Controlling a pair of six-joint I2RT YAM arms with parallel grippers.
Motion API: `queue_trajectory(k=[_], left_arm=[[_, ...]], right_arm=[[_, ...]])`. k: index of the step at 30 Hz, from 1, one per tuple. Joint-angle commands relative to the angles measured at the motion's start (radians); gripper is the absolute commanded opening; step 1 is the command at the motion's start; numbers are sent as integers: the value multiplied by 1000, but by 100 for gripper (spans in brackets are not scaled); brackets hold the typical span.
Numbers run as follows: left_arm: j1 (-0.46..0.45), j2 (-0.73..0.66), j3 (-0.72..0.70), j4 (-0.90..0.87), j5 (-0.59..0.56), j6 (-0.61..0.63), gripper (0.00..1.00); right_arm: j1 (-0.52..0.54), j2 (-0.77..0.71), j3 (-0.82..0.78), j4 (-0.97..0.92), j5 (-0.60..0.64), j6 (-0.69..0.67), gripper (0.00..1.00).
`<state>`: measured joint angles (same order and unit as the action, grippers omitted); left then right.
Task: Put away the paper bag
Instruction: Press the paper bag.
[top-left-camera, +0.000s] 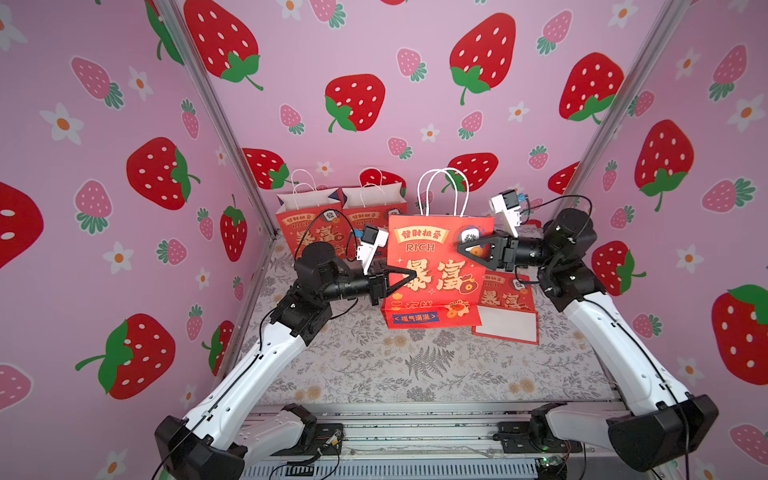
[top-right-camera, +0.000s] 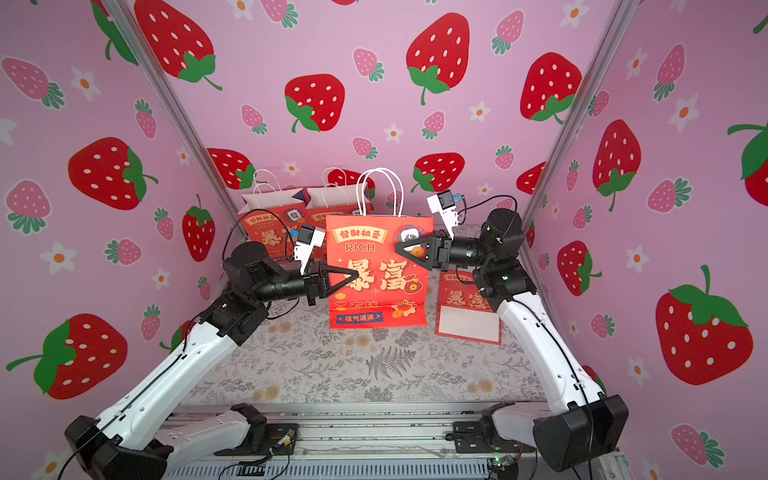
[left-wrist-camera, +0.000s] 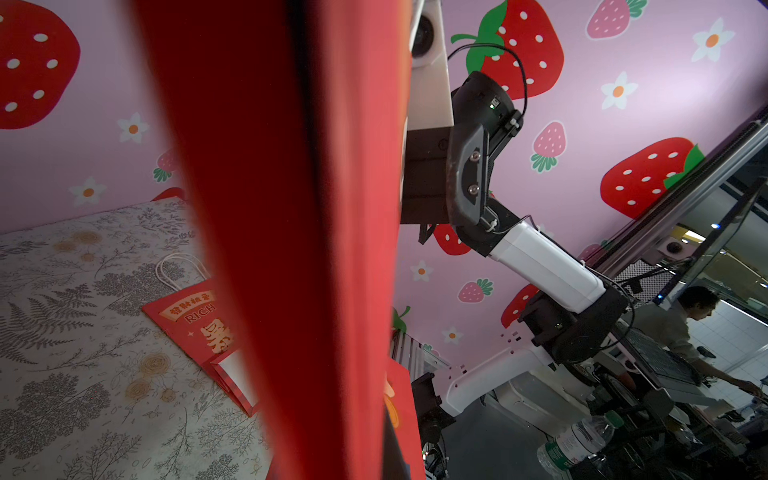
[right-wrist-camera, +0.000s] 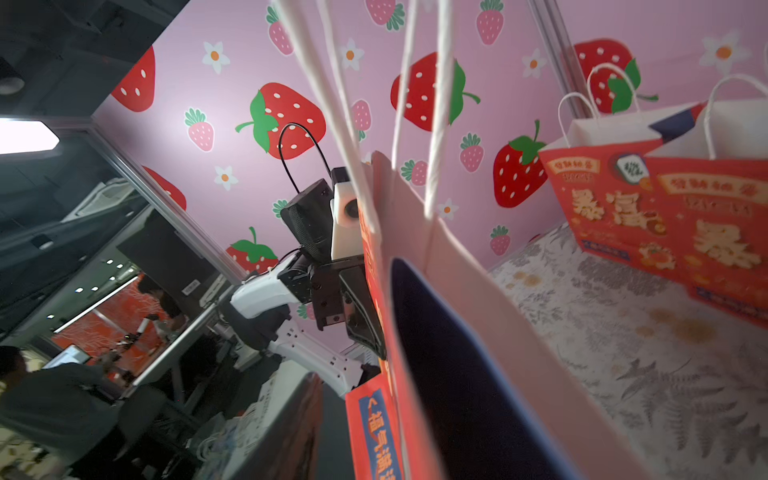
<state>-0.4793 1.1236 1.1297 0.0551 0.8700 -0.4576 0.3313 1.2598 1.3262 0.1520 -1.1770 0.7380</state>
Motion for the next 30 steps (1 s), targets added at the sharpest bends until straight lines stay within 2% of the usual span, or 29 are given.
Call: queue_trajectory(k=[1,4,9,16,21,27,29,30], left_arm=[[-4,-18,53,12,-26,-16,0],[-4,-21,57,12,-29,-24,0],[-4,-44,53,35,-31,-45,0],[-4,-46,54,36,-11,-46,0],[-4,-28,49,47,-7,-50,0],[-4,-10,54,33,15,-41,0],[-4,-4,64,-7,40,-11,4],[-4,-2,68,-33,60,10,13]], right_arm=[[5,-37,10,-122,-24,-114,60],[4,-44,4,-172,-44,-158,65],[5,-42,0,-237,-73,-213,64],[5,-59,-4,-239,-79,-216,37],[5,-85,-11,-234,-80,-213,26],[5,-96,-15,-230,-53,-211,0],[4,-101,-16,-232,-35,-212,0],[4,-103,-14,-232,-27,-211,0]])
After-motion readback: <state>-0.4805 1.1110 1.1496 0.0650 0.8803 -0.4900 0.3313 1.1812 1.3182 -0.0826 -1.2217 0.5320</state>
